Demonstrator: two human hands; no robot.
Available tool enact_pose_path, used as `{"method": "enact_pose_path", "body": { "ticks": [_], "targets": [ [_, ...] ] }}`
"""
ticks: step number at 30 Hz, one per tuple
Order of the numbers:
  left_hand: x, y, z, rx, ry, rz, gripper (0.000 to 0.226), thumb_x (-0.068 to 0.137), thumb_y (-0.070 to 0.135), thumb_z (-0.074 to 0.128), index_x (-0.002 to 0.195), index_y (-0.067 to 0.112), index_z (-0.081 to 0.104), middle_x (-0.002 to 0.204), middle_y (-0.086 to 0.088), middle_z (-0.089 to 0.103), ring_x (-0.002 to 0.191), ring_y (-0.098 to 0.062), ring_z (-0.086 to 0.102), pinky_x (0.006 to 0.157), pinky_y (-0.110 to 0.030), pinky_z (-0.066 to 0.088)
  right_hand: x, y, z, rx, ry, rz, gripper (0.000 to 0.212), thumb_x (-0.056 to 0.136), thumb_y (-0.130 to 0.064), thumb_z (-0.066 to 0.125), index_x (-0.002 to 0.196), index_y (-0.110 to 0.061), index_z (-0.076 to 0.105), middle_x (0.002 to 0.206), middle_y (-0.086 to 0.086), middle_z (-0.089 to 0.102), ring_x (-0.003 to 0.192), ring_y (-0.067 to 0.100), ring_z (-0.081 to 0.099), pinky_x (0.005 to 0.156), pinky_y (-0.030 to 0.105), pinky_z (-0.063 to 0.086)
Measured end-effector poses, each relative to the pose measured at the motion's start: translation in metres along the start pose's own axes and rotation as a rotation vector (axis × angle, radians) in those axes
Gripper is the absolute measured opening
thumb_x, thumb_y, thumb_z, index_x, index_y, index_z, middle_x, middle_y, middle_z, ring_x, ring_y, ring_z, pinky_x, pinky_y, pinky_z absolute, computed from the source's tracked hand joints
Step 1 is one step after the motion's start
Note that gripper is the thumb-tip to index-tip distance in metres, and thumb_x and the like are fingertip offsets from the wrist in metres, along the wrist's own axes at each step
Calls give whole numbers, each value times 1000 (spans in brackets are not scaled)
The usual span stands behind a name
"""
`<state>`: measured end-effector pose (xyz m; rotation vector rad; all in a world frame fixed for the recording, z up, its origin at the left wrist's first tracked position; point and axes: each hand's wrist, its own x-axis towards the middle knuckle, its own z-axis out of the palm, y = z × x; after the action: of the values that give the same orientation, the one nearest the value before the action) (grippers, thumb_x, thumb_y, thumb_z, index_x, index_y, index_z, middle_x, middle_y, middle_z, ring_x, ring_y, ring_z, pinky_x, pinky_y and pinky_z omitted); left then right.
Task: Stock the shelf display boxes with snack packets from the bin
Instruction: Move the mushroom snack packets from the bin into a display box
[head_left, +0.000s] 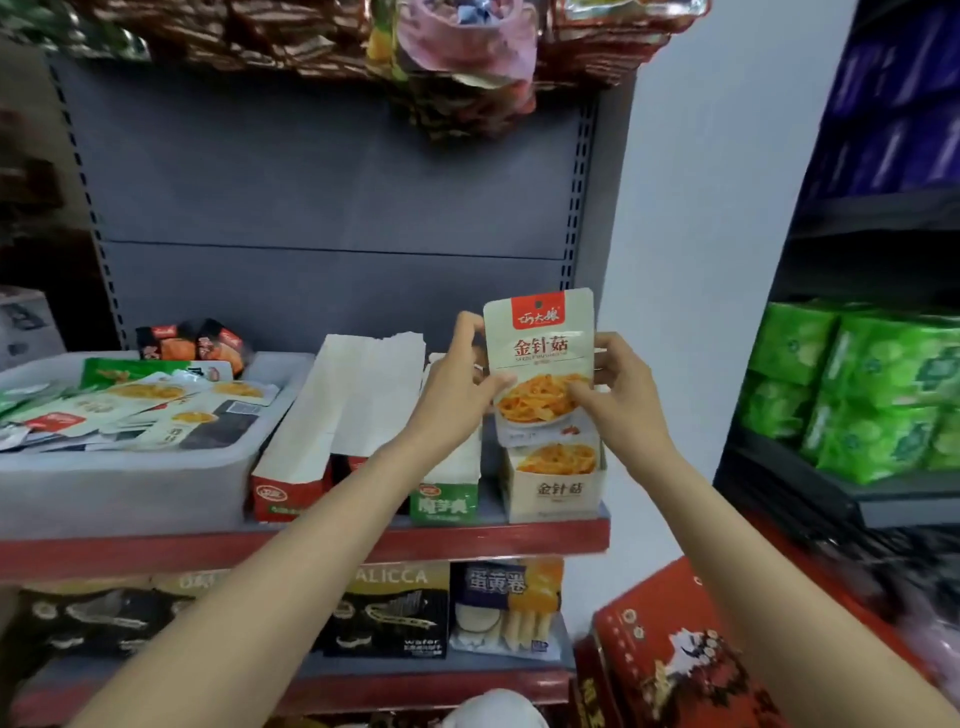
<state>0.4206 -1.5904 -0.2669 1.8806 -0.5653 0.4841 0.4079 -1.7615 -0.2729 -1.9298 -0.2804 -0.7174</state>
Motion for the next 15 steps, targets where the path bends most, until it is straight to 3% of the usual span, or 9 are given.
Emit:
{"method": "enact_pose_path", "body": {
  "ticks": [4,7,11,15],
  "targets": [
    [3,-3,21,99,-22,51,33,91,12,59,105,25,33,105,10,64,86,5,61,67,-21,57,-2,22,-15,-68,-3,15,26,85,-5,65,105,-15,52,97,-6,63,85,2,60,68,15,49],
    [0,-6,27,205,-27,64,34,91,12,60,104,25,32,101,7,64,79,3,59,59,-9,48,-7,36,-18,-82,-18,24,25,84,-4,66,103,-12,52,96,-4,65,83,1,60,65,10,48],
    [-6,-18,35,248,-86,8,37,89,13,63,106,25,32,111,-1,66,84,-9,62,64,-13,49,-16,49,-20,-144,-59,22,24,84,-6,67,101,-16,53,96,-5,65,81,-2,58,63,5,45],
    [-12,-26,41,294,-131,-29,45,87,14,65,108,32,31,112,0,66,78,-1,58,65,-14,47,-25,58,-21,-190,-108,59,22,84,-9,67,99,-15,52,95,-7,62,77,-3,56,58,1,44]
  ]
}}
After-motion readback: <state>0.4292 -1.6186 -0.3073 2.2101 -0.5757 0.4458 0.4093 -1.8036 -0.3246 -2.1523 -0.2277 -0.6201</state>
